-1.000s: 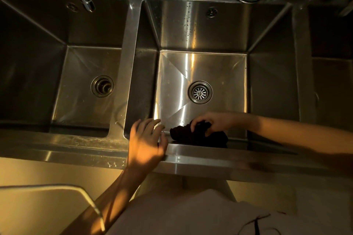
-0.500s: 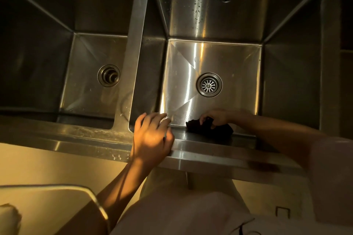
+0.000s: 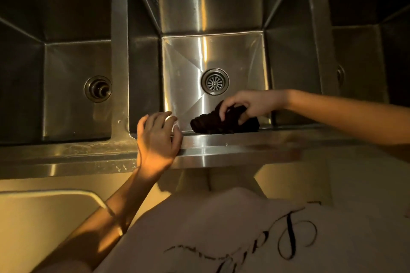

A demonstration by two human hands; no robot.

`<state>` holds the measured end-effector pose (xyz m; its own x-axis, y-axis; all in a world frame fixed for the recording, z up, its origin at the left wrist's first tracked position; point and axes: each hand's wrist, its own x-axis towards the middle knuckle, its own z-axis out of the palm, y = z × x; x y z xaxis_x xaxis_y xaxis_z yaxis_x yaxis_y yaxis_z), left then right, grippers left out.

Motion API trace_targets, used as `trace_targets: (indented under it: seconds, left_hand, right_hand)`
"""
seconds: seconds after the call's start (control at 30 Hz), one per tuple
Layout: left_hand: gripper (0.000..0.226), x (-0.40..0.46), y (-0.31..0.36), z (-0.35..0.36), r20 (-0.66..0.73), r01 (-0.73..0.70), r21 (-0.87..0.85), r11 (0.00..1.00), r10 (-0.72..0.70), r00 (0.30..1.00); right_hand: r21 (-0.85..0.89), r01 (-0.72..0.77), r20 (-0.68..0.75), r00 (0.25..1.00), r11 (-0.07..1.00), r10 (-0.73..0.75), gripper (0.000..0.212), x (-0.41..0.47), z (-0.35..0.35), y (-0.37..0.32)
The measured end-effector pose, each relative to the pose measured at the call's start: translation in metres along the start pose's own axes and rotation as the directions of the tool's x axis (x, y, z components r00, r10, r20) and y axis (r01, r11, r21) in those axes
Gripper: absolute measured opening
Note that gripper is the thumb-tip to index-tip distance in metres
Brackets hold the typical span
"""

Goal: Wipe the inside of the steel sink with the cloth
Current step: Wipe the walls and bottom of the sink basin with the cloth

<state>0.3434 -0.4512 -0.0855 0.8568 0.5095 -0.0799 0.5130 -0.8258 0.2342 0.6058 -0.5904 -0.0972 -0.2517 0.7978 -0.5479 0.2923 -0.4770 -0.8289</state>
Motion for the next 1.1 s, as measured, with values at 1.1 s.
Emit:
trace_targets:
  seconds: [1.1]
  left_hand:
    - [0.037, 0.0, 0.014, -0.011, -0.022, 0.052, -0.019, 0.998, -0.053, 0.998]
  right_hand:
    - [-0.222, -0.029, 0.333, 0.937, 0.975, 0.104, 0.047, 0.029, -0.029, 0.022]
